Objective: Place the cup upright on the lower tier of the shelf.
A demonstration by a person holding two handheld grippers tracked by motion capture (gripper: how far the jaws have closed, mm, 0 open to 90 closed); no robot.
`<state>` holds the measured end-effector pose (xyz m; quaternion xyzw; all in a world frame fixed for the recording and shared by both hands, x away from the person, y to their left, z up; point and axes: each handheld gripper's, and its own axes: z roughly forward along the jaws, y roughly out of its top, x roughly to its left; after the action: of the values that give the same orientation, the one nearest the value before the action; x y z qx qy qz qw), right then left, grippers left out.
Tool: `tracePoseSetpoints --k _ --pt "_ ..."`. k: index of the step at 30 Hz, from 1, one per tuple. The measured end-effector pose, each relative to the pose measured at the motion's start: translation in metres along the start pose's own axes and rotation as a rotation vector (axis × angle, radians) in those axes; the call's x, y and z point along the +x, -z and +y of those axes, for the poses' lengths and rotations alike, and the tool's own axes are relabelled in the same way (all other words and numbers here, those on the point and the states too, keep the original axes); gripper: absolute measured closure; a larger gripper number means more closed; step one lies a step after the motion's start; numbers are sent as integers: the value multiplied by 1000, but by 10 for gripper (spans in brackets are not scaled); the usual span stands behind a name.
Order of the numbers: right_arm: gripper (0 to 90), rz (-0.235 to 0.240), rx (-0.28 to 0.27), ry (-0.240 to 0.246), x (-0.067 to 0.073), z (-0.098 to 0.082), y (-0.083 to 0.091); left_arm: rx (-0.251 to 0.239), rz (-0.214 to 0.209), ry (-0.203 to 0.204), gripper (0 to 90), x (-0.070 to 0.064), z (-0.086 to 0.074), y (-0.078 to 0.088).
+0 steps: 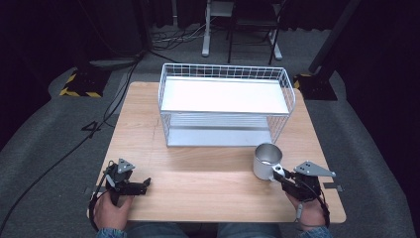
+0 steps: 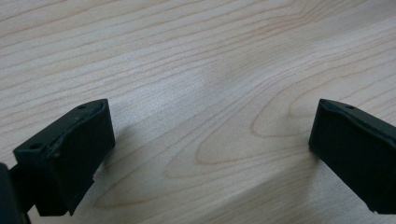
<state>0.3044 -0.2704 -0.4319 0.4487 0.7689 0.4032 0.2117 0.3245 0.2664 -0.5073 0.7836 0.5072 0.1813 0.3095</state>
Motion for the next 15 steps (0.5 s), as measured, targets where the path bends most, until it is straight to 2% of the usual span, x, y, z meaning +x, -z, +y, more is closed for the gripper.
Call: tracePoseSetpoints --k 7,15 --pt "715 11 -31 -7 1 13 2 -2 1 -2 5 0 0 0" --pt "715 12 -73 -39 -1 33 -11 0 0 0 5 0 0 0"
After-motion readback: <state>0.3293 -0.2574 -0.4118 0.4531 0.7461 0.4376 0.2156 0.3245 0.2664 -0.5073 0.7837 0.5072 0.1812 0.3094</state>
